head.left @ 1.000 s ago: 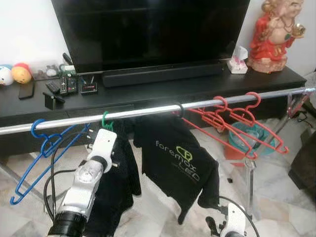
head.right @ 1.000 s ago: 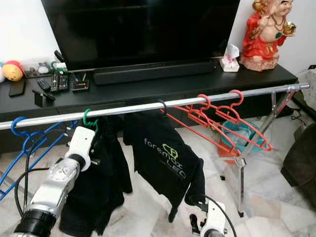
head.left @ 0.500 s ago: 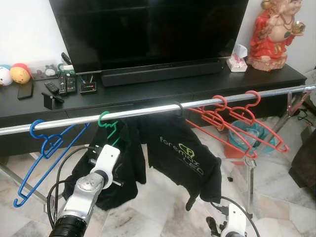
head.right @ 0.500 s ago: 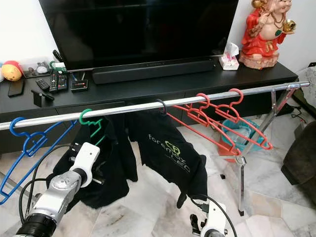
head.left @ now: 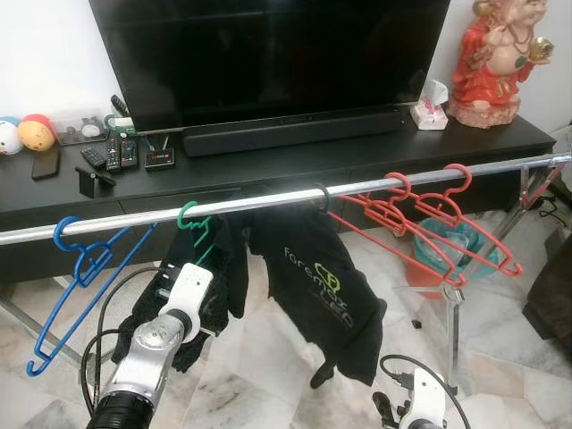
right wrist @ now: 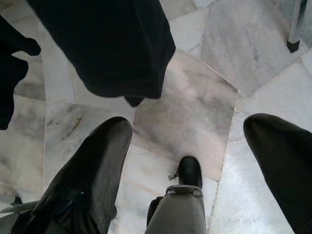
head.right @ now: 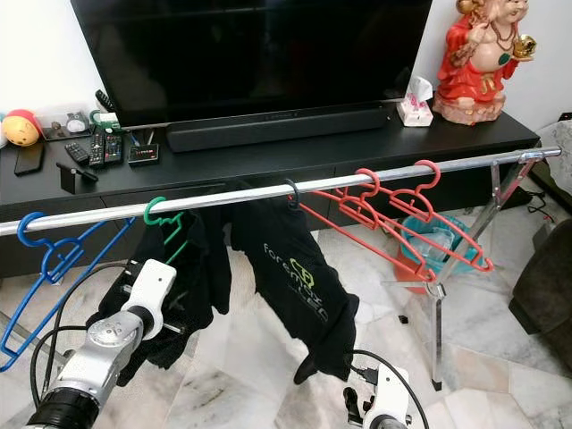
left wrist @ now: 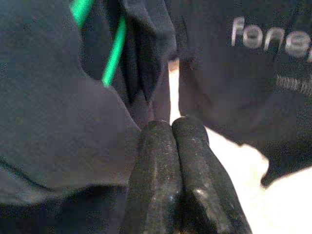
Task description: Hang hanger
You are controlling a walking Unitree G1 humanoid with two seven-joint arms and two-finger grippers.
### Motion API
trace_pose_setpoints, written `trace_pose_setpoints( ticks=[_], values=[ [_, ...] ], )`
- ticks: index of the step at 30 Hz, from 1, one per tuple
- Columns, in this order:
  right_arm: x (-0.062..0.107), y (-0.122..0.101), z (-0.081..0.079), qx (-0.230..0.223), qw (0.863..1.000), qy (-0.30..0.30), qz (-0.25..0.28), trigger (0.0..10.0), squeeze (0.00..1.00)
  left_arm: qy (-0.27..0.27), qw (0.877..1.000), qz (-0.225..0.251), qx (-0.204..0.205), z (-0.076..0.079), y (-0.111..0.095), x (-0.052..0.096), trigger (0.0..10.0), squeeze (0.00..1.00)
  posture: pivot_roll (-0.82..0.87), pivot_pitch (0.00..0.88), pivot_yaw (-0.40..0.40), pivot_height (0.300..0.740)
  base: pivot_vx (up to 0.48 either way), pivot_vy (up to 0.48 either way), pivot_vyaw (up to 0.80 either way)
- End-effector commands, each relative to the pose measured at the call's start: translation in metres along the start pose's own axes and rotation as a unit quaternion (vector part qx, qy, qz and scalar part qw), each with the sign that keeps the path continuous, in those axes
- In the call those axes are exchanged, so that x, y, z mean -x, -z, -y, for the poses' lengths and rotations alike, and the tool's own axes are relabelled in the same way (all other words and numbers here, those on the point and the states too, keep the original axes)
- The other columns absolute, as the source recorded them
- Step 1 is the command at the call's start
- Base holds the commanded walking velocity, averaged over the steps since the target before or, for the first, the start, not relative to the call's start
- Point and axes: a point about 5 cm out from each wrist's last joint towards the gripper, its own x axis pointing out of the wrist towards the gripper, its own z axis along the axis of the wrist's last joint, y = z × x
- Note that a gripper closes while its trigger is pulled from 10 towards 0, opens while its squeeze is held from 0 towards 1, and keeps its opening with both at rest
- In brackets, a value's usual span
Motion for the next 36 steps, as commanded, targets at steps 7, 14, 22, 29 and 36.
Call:
trace_pose_setpoints(
  ticks=[7,14,22,29,36],
  values=[
    [0.0,-0.001,0.001,-0.004,1.0,0.003,0.0,10.0,0.0,0.077,0.987,0.134,0.036,0.0,-0.048,0.016,10.0,0.0,0.08,0.0,0.018,0.74,0.0,0.0,0.0],
    [0.0,-0.001,0.0,-0.005,1.0,0.001,0.001,10.0,0.0,0.058,0.989,0.133,0.037,-0.005,-0.044,0.015,10.0,1.0,0.08,0.0,0.021,0.74,0.0,0.0,0.0],
    [0.0,-0.001,0.0,-0.007,1.0,0.003,0.001,10.0,0.0,0.021,0.983,0.165,0.072,-0.012,-0.049,0.02,10.0,0.0,0.08,0.0,0.015,0.74,0.0,0.0,0.0],
    [0.0,-0.001,0.002,-0.004,1.0,0.003,0.001,10.0,0.0,-0.006,0.981,0.173,0.085,-0.01,-0.042,0.027,10.0,0.0,0.08,0.0,0.003,0.74,0.0,0.0,0.0],
    [0.0,0.0,0.003,0.002,1.0,0.004,-0.001,10.0,0.0,-0.012,0.979,0.182,0.092,-0.005,-0.042,0.031,10.0,0.0,0.09,0.0,-0.014,0.74,0.0,0.45,0.0]
  ],
)
